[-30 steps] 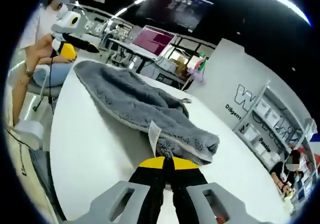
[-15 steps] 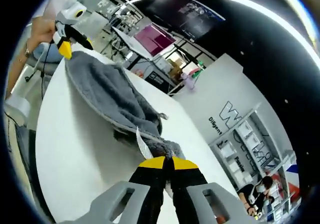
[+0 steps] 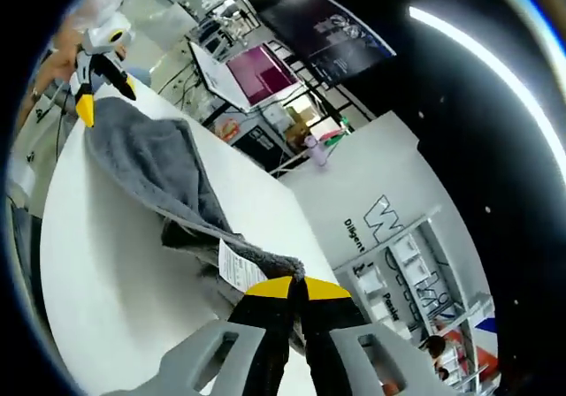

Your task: Fold the towel on the table until its edges align and the towel forms a compact rectangular stack.

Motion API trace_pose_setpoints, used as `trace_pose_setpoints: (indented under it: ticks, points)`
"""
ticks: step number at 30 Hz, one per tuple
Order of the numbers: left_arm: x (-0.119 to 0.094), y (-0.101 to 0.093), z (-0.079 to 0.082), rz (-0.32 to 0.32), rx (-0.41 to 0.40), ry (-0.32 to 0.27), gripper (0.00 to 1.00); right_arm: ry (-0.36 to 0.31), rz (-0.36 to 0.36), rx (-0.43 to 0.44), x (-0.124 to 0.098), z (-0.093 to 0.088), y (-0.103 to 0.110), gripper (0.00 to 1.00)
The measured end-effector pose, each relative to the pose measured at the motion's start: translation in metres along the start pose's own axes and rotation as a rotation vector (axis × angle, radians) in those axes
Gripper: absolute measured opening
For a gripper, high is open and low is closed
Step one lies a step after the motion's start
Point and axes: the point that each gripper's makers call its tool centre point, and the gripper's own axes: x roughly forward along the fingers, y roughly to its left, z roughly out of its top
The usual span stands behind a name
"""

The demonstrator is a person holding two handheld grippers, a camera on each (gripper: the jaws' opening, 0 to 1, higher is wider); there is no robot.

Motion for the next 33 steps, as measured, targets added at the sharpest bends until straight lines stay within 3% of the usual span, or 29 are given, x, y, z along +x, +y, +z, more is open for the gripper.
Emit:
trace_pose_setpoints:
  ticks: [7,10,14,17,20,24,29,33]
  points:
    - [0.008,0.021,-0.014,0.116,0.025,0.066,0.80,-0.007,0.007,-0.009,0.000,0.005,0.000,0.00]
    - [0.013,0.022,-0.023,0.130,0.053,0.115,0.80,-0.009,0.012,-0.012,-0.001,0.004,0.004,0.00]
    - [0.017,0.022,-0.022,0.131,0.061,0.114,0.78,-0.008,0.012,0.001,0.000,0.001,0.003,0.00]
    - [0.020,0.023,-0.024,0.117,0.087,0.118,0.66,-0.011,0.011,0.013,-0.001,-0.001,0.003,0.00]
    - [0.024,0.020,-0.028,0.082,0.103,0.127,0.49,-0.010,0.011,0.017,-0.002,-0.003,0.003,0.00]
    - [0.024,0.024,-0.021,0.100,0.151,0.084,0.28,-0.012,0.006,0.017,-0.002,-0.005,0.002,0.00]
    - [0.023,0.026,-0.019,0.098,0.183,0.064,0.10,0.001,0.010,0.019,-0.001,-0.011,0.003,0.00]
    - [0.020,0.036,-0.023,0.128,0.202,0.075,0.06,0.025,0.017,0.018,0.001,-0.023,0.004,0.00]
